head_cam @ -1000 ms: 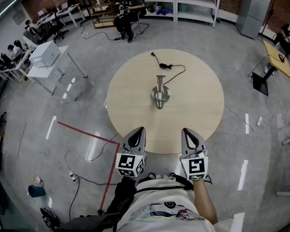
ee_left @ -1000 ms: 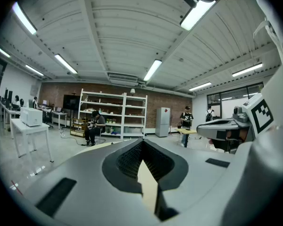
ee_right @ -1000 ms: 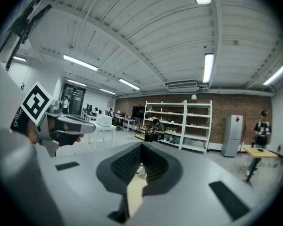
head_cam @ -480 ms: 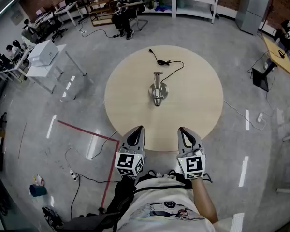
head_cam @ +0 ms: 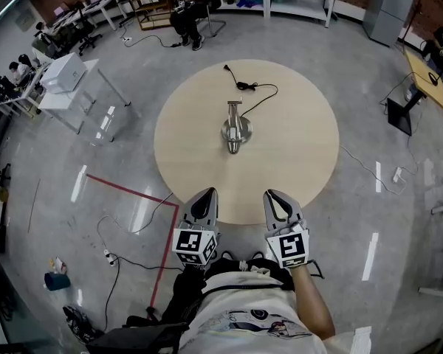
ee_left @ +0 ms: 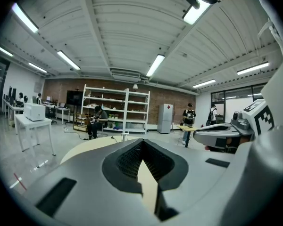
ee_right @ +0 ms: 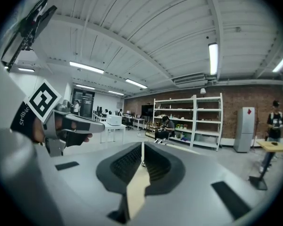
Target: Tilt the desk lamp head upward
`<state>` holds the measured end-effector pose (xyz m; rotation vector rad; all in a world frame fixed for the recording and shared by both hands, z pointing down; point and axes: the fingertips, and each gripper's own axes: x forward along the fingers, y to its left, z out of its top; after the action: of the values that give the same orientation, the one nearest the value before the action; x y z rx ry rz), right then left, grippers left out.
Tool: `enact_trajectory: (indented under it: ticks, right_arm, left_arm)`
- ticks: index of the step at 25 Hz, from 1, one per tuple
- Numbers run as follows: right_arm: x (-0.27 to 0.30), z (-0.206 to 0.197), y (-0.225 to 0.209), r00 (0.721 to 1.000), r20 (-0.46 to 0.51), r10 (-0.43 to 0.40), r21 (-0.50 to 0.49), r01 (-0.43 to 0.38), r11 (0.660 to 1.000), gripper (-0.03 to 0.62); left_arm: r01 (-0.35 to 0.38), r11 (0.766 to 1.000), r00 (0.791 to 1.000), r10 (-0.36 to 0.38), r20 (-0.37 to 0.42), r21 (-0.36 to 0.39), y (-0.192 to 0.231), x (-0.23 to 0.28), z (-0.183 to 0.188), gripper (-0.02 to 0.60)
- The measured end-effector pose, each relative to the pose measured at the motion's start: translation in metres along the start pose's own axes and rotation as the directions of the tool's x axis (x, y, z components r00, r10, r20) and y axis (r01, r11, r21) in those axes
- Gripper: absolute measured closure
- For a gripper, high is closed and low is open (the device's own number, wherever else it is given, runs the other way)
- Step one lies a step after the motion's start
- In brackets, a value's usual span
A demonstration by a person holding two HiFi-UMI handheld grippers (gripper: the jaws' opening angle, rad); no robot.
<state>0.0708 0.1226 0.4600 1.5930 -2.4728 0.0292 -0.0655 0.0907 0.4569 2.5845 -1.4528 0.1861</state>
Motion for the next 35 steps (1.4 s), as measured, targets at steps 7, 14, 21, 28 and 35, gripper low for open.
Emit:
enact_trajectory:
  ticks: [7, 14, 21, 28, 35]
  right_arm:
    - [0.019, -0.018, -0.007, 0.997, -0.018, 0.081, -0.093, -0.082, 0.992, 0.591]
    - [0.065, -0.014, -0.018, 0.992, -0.014, 0.127, -0.165, -0.128, 0.978, 0.591]
    - [0.125, -0.017, -0.02, 0.989, -0.083, 0.121, -0.23, -0.137, 0.963, 0.591]
    - [0.177, -0.036, -0.033, 0.975, -0.194, 0.108, -0.38, -0.176, 0.908, 0.591]
    - [0.212, -0.053, -0.045, 0.95, -0.261, 0.17, -0.424, -0.271, 0.864, 0.585]
  left_arm:
    - [-0.02, 1.0, 0.999, 0.02, -0.045, -0.016, -0.007, 0.001, -0.021, 0.589]
    - [-0.013, 1.0, 0.998, 0.011, -0.061, -0.023, 0.017, 0.02, -0.025, 0.589]
    - [0.047, 0.998, 0.997, -0.049, -0.059, -0.036, 0.062, 0.071, -0.014, 0.589]
    - [0.077, 0.996, 0.994, -0.081, -0.079, -0.051, 0.104, 0.101, -0.008, 0.589]
    - [0.053, 0.996, 0.992, -0.06, -0.114, -0.066, 0.119, 0.121, -0.015, 0.589]
